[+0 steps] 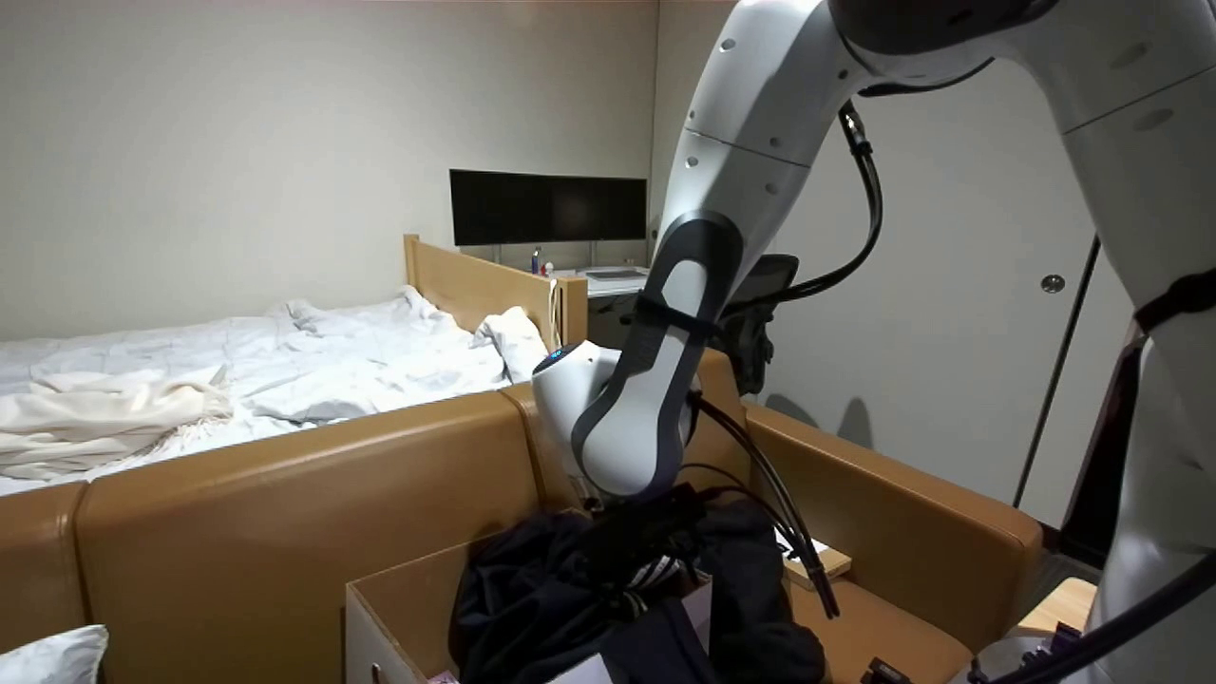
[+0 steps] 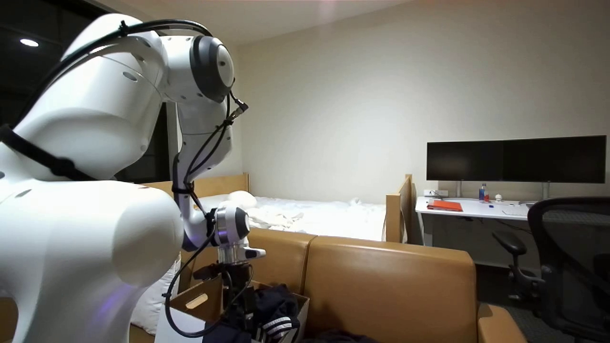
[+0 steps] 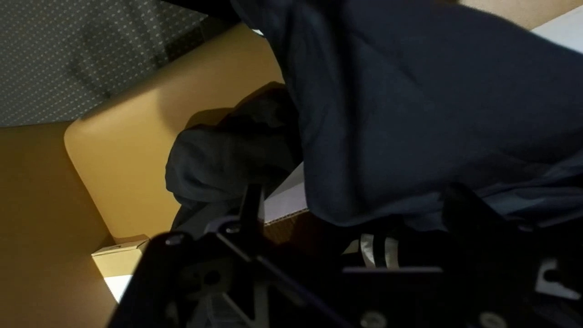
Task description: Pick up the black cloth from the sofa and put it in the box
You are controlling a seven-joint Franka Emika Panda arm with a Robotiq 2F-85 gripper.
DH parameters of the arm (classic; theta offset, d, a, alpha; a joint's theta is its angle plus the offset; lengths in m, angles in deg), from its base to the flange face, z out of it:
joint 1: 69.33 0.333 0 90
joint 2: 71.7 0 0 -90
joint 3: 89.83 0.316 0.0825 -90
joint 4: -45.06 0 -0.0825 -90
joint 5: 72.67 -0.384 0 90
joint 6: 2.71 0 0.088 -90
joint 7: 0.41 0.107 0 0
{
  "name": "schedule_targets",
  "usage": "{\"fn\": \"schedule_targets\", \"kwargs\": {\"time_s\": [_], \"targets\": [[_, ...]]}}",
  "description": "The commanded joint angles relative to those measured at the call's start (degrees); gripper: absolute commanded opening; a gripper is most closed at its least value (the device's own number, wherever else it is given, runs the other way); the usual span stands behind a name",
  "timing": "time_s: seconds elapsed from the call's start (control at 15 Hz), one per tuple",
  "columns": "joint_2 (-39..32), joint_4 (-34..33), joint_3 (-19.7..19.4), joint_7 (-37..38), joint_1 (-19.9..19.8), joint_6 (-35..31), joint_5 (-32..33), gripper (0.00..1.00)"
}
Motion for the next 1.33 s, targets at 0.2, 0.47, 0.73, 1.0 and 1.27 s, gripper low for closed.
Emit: {"fn": "schedule_targets", "kwargs": {"time_s": [0.2, 0.47, 0.73, 1.0, 1.27], "targets": [[0.4, 1.3, 0.2, 1.0, -0.2, -1.2, 0.6, 1.00], [-0.3, 1.0, 0.1, 1.2, -0.1, -1.2, 0.6, 1.00], [-0.9, 0.9, 0.0, 1.5, 0.2, -1.4, 0.7, 0.74], [-1.2, 0.5, 0.0, 1.9, 0.8, -1.3, 0.8, 0.47], [-1.3, 0.2, 0.1, 2.2, 1.3, -1.3, 0.8, 0.21]]}}
